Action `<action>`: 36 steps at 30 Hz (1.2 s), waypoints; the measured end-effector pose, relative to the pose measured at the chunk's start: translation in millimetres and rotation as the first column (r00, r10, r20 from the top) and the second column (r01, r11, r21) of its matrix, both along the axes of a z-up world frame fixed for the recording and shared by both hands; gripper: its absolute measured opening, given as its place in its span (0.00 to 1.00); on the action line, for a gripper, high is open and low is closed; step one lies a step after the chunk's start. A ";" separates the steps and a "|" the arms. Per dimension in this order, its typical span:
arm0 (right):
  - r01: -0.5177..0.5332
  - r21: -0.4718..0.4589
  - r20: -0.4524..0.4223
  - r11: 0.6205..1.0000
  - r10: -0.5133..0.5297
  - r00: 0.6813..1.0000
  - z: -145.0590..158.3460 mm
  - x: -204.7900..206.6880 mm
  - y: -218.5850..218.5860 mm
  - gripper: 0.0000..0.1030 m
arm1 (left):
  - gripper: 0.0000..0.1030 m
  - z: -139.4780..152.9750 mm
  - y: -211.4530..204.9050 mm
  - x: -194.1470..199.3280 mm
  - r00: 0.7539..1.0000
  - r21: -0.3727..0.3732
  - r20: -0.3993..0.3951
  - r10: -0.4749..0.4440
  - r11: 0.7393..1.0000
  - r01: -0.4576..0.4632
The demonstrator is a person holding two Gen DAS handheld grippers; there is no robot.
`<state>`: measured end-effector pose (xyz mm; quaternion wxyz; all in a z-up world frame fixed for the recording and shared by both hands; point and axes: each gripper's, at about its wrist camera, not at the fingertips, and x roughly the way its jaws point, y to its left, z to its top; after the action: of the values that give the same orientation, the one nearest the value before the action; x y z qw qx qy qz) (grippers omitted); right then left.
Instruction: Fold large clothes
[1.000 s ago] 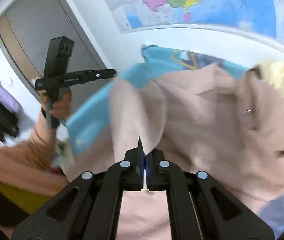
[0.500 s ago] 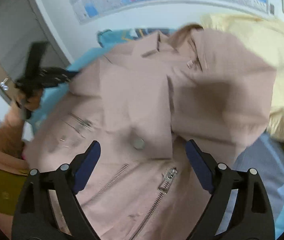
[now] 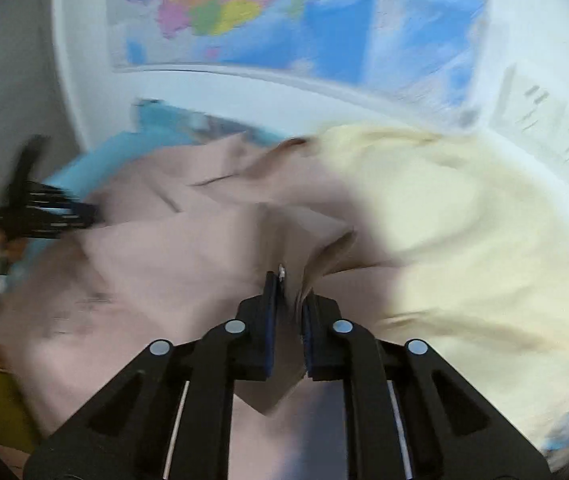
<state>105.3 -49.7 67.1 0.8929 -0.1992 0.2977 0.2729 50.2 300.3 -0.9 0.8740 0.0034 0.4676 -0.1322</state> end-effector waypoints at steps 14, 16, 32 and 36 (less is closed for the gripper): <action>0.077 0.003 -0.059 0.997 -0.076 0.995 -53.6 16.6 -1.4 0.12 | 0.41 8.1 -12.5 -6.9 0.997 0.051 0.076 0.021 0.998 -0.025; 0.098 -0.022 -0.032 0.995 -0.099 0.995 -57.5 24.8 4.9 0.12 | 0.47 8.3 -14.5 -7.7 0.995 0.064 0.091 0.027 0.997 -0.033; 0.003 0.115 -0.081 0.993 0.007 0.997 -59.4 -6.6 6.4 0.37 | 0.56 9.7 -29.6 -16.6 0.995 0.060 0.099 0.005 0.998 -0.011; 0.005 0.034 -0.132 0.999 -0.001 0.991 -90.7 11.7 29.3 0.37 | 0.56 -3.7 -40.8 -8.2 0.997 0.100 0.068 0.024 0.995 -0.030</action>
<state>117.0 -20.4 -23.6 0.8749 -0.1649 0.3517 0.2893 42.0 259.6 -4.6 0.8895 0.0457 0.4443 -0.0964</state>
